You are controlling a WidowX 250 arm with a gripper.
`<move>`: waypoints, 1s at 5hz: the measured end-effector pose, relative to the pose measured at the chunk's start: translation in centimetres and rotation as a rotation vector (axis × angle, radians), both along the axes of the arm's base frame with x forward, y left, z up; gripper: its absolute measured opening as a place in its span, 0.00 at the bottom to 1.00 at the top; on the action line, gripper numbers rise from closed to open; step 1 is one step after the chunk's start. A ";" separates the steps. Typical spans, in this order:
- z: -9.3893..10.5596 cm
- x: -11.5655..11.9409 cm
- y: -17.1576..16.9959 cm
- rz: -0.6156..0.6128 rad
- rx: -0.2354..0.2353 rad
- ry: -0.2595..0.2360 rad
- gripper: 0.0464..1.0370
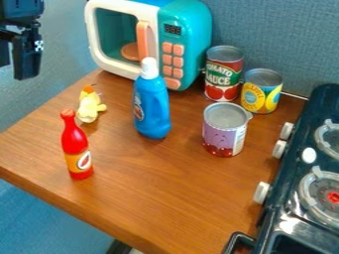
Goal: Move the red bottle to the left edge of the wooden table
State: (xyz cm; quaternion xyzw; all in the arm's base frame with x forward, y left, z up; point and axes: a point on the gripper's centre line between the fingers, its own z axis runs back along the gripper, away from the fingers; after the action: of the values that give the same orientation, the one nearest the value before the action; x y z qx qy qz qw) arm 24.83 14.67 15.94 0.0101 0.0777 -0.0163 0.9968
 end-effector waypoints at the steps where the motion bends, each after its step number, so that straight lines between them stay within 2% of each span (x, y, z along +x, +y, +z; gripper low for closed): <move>1: -0.7 -0.1 -0.1 0.001 -0.012 0.024 0.97; 2: 0.1 -0.6 -2.0 -0.016 0.005 -0.003 0.97; 3: 1.3 -0.1 -6.3 -0.093 0.108 -0.050 0.97; 4: 0.6 0.0 -8.0 -0.111 0.126 -0.063 0.97; 5: -1.4 0.2 -8.6 -0.131 0.117 -0.026 0.97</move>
State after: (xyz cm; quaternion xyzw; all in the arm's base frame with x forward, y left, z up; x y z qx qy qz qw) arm 25.03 6.05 14.57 0.0738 0.0649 -0.0769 0.9922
